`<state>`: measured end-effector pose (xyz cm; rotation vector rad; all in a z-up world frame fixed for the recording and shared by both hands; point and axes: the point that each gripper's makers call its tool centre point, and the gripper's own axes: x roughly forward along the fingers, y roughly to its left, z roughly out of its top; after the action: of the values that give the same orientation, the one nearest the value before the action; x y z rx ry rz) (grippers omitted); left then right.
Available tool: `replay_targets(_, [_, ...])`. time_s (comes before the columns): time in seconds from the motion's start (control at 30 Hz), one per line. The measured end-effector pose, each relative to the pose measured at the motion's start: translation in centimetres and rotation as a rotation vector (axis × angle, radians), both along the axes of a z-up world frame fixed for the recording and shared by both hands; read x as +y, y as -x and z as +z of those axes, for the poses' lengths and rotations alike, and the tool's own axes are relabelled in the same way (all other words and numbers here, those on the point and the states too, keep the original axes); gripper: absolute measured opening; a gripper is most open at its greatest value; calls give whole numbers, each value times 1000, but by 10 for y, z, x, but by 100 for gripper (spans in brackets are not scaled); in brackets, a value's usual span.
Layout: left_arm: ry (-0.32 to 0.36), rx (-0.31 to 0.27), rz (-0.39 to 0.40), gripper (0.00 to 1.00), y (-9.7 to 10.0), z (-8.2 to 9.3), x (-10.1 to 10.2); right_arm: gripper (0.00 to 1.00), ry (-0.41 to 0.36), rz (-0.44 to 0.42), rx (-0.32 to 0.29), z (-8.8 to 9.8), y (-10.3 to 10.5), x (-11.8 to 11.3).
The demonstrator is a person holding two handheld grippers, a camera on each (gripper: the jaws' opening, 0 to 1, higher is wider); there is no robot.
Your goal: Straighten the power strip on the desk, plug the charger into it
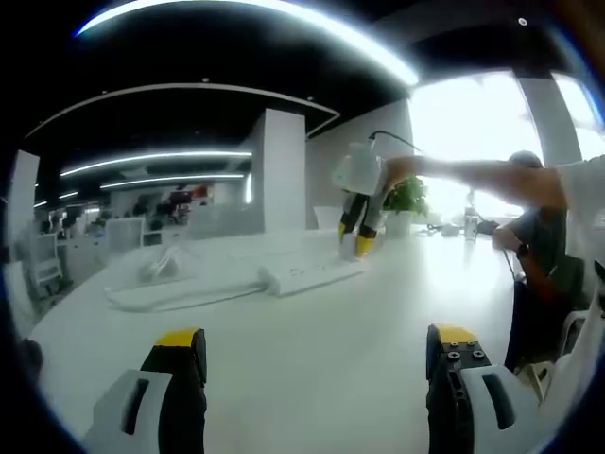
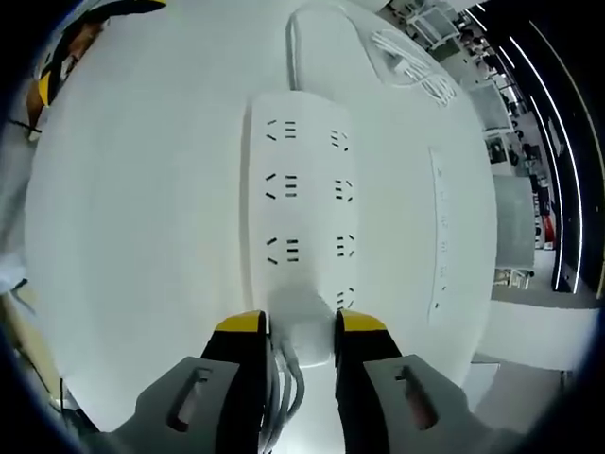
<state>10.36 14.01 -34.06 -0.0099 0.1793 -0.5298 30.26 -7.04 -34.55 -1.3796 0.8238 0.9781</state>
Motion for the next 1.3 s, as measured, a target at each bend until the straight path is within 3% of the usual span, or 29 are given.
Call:
replay_targets(0.47, [-11, 5, -28, 99, 1, 1, -11, 25, 0, -73, -37, 2, 0, -3])
replay_targets(1.0, [-24, 7, 4, 99, 3, 1, -2, 26, 15, -91, -29, 2, -1, -6])
replay_targets(1.3, [-20, 3, 13, 99, 6, 2, 4, 28, -13, -104, -8, 1, 0, -5])
